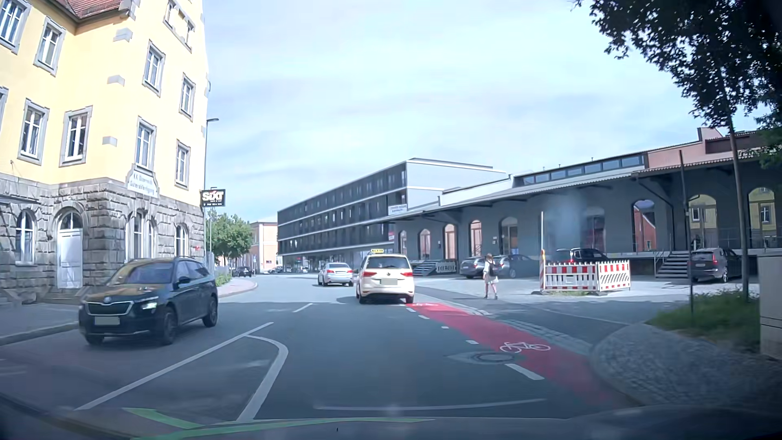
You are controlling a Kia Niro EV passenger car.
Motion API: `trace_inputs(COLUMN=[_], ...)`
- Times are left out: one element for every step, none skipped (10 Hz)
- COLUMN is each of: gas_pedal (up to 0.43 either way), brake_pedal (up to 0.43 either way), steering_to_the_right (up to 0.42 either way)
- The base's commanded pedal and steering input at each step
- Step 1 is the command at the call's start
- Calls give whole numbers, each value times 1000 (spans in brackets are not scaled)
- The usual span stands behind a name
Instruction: Follow the waypoints while adhering to traffic rules and regulations
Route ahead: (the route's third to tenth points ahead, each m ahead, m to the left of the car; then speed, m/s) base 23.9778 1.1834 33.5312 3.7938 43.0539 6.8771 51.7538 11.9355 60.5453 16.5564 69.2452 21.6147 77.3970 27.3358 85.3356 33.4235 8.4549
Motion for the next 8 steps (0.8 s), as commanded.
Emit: trace_inputs(gas_pedal=[39,39,39,39,39,47,59,67], brake_pedal=[0,0,0,0,0,0,0,0], steering_to_the_right=[-12,-14,-16,-19,-21,-24,-25,-24])
